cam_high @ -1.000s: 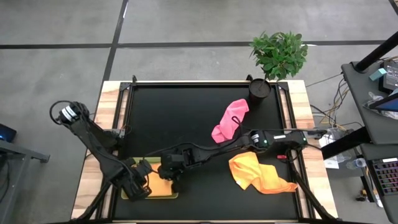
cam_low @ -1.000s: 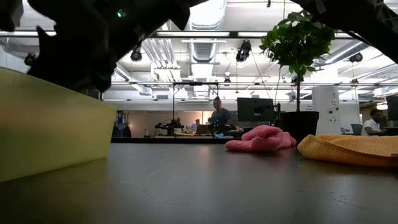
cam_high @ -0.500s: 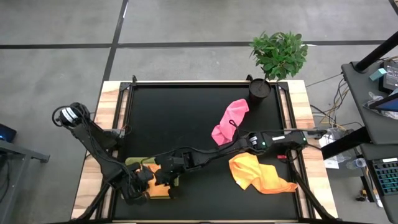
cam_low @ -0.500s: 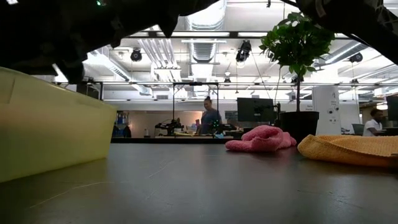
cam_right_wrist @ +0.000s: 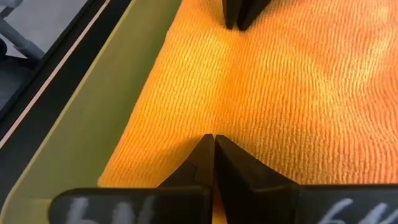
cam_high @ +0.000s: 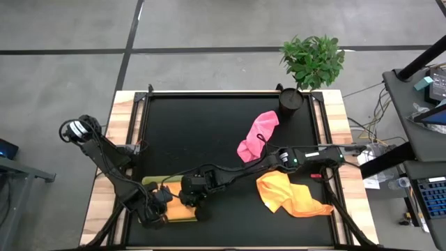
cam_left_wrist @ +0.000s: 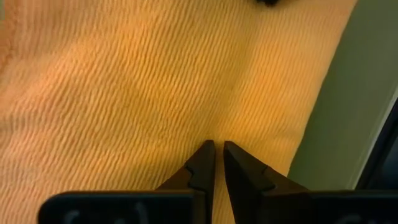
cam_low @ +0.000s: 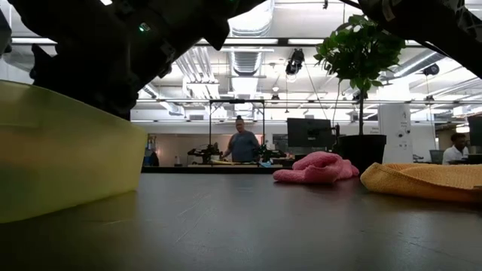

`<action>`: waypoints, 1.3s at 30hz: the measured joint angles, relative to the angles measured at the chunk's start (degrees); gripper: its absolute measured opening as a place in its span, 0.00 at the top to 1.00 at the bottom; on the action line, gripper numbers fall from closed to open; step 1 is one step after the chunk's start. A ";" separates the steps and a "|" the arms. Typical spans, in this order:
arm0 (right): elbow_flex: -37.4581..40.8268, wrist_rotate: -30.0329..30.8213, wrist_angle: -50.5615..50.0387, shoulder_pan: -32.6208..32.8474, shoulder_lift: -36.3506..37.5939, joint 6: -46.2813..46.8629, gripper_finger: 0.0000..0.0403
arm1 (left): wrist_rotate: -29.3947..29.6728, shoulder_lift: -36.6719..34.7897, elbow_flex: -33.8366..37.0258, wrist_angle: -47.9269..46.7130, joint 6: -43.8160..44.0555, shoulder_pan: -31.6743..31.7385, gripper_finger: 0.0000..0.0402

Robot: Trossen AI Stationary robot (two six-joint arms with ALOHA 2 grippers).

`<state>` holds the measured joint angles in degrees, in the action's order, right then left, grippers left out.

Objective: Fold microfiber towels
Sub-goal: Put the folded orange microfiber towel into the yellow bin

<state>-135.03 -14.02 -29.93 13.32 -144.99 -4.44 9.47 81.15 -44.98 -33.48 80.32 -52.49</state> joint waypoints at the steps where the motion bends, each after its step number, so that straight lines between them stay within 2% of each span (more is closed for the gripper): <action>1: -0.02 0.00 -0.22 0.00 0.02 0.04 0.98 | -0.76 -0.05 0.01 -0.09 -0.06 0.00 0.95; 8: -0.02 0.02 -1.16 0.02 0.20 0.09 0.98 | -7.25 -0.23 -0.01 -2.04 0.06 0.00 0.95; 13: 0.07 1.10 -1.88 -0.11 1.99 -0.94 0.98 | -7.54 -1.56 -0.46 -2.16 -2.60 0.71 0.95; 16: 0.07 4.99 -1.51 -0.22 3.91 -1.46 0.98 | -7.40 -3.22 -1.22 -3.08 -3.11 0.76 0.95; 19: -0.02 9.26 0.00 -0.60 4.61 -2.70 0.98 | -5.35 -5.10 -1.23 -5.54 -3.22 0.74 0.95; 25: 0.33 9.61 3.94 -1.49 3.28 -2.66 0.98 | 5.79 -8.30 -0.22 -12.79 -2.77 0.76 0.95; 29: 0.33 9.55 4.10 -2.12 1.57 -2.10 0.98 | 11.85 -8.09 1.29 -13.48 -2.71 0.81 0.95; 34: 0.40 9.70 -2.61 -2.76 0.74 -1.91 0.98 | 11.33 -6.40 4.15 -11.14 -0.84 1.01 0.95; 39: 0.40 9.73 -3.41 -2.86 0.87 -1.84 0.98 | 8.04 -4.81 5.81 -10.59 0.35 1.03 0.95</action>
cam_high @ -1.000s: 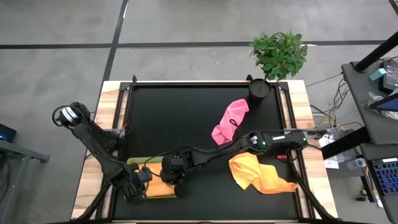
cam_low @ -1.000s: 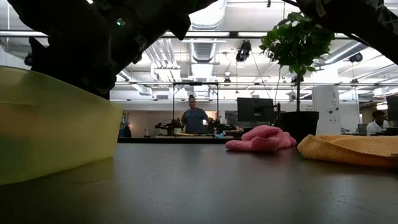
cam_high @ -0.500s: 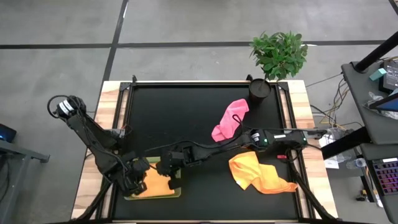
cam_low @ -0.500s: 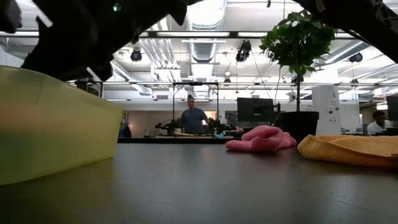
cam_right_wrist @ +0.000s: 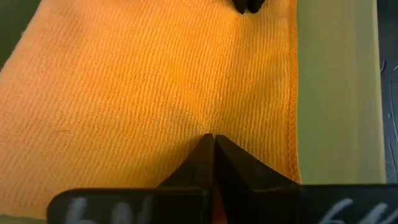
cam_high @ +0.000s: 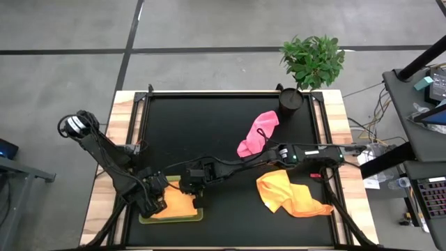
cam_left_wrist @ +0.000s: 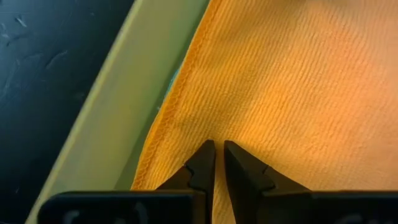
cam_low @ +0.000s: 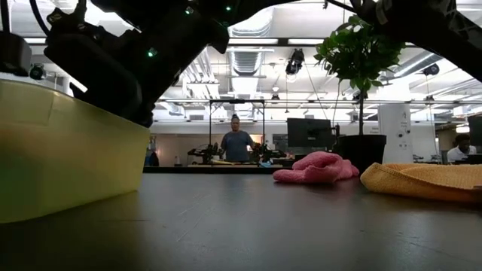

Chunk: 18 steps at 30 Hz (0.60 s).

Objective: Fold microfiber towels
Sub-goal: Put the folded orange microfiber towel into the yellow bin, then fold the pink microfiber towel

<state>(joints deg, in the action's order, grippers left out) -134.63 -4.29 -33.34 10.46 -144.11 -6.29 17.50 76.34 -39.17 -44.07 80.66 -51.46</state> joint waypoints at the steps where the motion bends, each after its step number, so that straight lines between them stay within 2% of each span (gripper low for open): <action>1: 0.00 0.00 -0.02 0.00 0.00 -0.17 0.98 | -0.29 0.04 0.19 0.11 0.00 0.00 0.95; 13: -0.15 0.09 -3.70 0.02 3.98 0.29 0.98 | -0.47 -4.64 -2.37 -0.55 -0.07 0.02 0.95; 18: -0.15 5.27 -9.38 0.51 5.88 0.29 0.98 | 4.96 -6.87 -4.48 -0.37 -1.99 0.02 0.95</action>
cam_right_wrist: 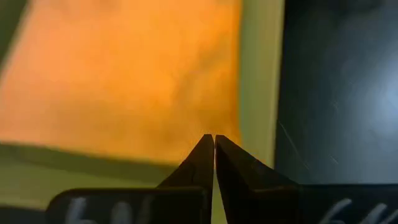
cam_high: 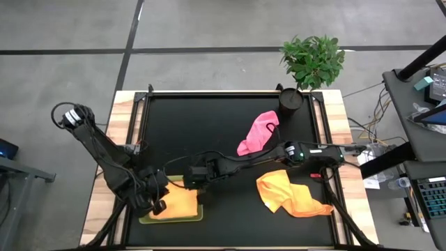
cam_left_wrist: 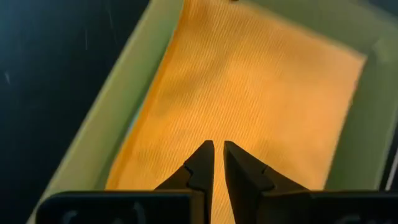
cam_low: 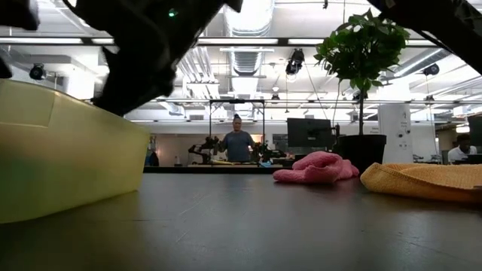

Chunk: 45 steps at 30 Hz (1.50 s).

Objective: Fold microfiber towels
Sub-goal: Fold the pink microfiber towel

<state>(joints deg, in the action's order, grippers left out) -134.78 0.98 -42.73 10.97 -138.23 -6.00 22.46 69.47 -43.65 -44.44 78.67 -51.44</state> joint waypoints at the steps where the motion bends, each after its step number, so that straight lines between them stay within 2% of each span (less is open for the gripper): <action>1: 0.00 1.67 -1.48 0.16 0.27 -0.02 0.98 | 1.47 -0.39 -0.26 0.12 -0.97 0.04 0.95; 9: 0.00 14.83 -18.55 0.65 3.80 0.80 0.98 | 14.60 -1.85 -1.61 0.51 -8.32 1.06 0.95; 12: 0.00 18.19 -26.81 0.63 5.00 3.22 0.98 | 17.28 -1.87 -1.92 0.83 -10.07 2.17 0.95; 17: 0.14 20.08 -37.71 1.02 6.75 7.26 0.98 | 19.82 -1.39 -1.95 4.13 -15.12 4.17 0.95; 21: 1.85 20.09 -41.83 1.28 9.28 9.69 0.98 | 21.30 -0.89 -1.84 9.13 -22.06 6.05 0.95; 27: 12.27 20.12 -39.32 1.39 16.39 13.46 0.98 | 22.31 -0.48 -1.77 16.67 -33.13 8.48 0.95; 41: 51.45 20.00 -10.13 -1.80 39.24 18.31 0.98 | 28.99 -0.28 -1.71 24.81 -50.81 13.29 0.95; 45: 59.39 16.96 -4.60 -3.68 42.72 17.97 0.96 | 28.99 -0.28 -1.71 24.80 -56.24 16.52 0.95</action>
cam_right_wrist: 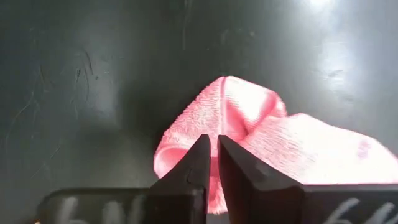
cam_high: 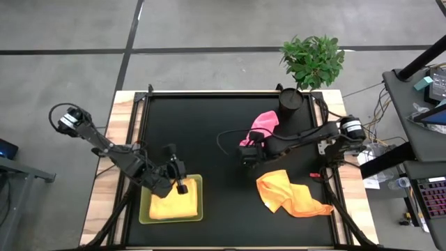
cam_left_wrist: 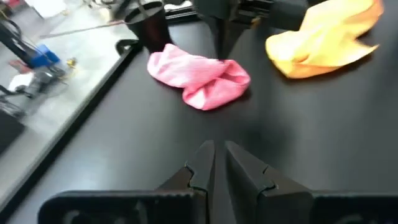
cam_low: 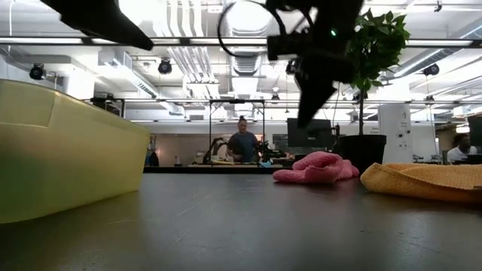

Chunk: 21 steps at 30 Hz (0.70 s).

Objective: Fold microfiber towels
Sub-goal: Fold the pink microfiber towel

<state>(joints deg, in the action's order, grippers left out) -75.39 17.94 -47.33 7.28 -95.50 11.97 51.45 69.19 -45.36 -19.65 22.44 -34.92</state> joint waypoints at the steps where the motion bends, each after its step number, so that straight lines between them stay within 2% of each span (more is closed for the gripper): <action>1: 1.74 -1.51 1.68 -0.63 0.51 -0.32 0.95 | -0.06 0.00 0.00 0.01 -1.56 0.89 0.95; 4: 6.50 -6.16 7.58 -2.84 1.29 -2.53 0.89 | -0.72 0.00 0.00 0.13 -6.12 3.79 0.95; 7: 10.37 -10.41 13.20 -5.40 1.28 -5.24 0.80 | -4.81 0.00 0.00 1.40 -11.00 6.58 0.95; 15: 18.11 -14.77 21.62 -12.54 1.12 -8.16 0.58 | -6.61 0.04 0.02 4.40 -17.49 10.97 0.95; 18: 20.80 -20.69 27.59 -14.08 0.93 -8.92 0.54 | -7.00 0.04 0.18 4.43 -18.38 11.83 0.95; 21: 23.23 -26.19 33.71 -14.78 0.77 -10.28 0.54 | -7.93 0.04 0.63 4.60 -18.39 12.55 0.95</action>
<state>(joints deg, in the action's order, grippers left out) -52.16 -8.26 -13.62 -7.50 -94.74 1.69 43.52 69.23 -44.73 -15.05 4.05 -22.37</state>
